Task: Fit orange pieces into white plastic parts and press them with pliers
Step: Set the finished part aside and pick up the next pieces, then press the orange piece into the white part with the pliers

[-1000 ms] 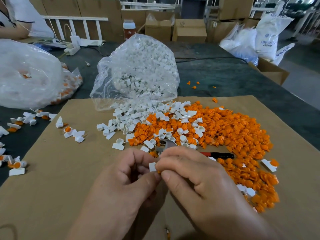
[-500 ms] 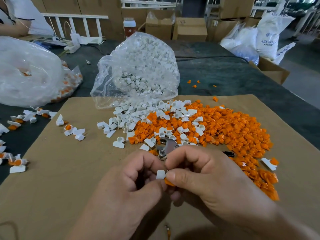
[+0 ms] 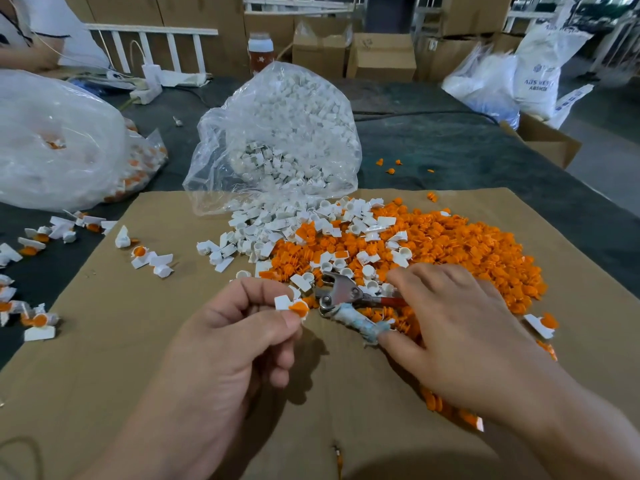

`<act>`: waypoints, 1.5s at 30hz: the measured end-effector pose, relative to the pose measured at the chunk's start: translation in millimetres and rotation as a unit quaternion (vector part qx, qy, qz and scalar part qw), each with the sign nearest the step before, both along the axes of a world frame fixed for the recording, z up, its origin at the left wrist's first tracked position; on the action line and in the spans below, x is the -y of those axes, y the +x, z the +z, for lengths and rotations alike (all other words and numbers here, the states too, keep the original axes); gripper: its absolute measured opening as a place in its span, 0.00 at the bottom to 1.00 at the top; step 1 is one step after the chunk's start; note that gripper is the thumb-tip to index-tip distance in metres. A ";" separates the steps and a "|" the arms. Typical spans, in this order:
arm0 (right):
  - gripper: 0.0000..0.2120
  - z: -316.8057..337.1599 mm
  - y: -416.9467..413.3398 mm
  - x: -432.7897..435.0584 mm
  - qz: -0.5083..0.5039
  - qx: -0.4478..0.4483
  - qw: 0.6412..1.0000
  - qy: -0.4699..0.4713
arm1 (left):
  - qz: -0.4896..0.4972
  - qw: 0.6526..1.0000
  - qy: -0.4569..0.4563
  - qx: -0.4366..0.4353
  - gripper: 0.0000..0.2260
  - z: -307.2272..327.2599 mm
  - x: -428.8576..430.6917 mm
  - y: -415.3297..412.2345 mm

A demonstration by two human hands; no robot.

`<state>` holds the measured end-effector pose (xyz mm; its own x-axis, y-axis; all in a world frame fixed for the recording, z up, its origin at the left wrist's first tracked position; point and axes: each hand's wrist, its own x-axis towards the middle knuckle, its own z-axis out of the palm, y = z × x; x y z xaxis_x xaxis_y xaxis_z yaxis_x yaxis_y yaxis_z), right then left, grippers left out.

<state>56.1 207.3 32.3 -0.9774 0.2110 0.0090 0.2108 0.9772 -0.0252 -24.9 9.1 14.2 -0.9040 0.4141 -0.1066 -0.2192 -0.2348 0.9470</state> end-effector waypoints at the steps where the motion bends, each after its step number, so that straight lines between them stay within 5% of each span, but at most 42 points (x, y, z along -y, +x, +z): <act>1: 0.31 1.0 1.0 -0.9 0.005 0.011 1.000 0.003 | -0.004 1.000 0.005 0.004 0.07 0.3 0.2 0.0; 8: 0.37 1.7 -0.2 -4.7 0.041 0.042 0.997 0.042 | -0.021 0.999 0.011 0.022 0.07 0.3 1.4 -0.7; 26: 0.18 5.6 -8.7 5.4 0.039 -0.061 0.997 0.027 | -0.020 0.999 0.025 0.020 0.06 2.1 4.3 -1.4; 32: 0.14 18.3 0.9 6.6 0.073 -0.152 0.984 -0.055 | 0.029 0.998 0.022 -0.050 0.06 2.9 6.1 -3.1; 45: 0.18 19.6 5.5 12.9 0.130 -0.127 0.980 -0.085 | 0.034 0.987 -0.024 -0.153 0.12 3.5 4.0 0.9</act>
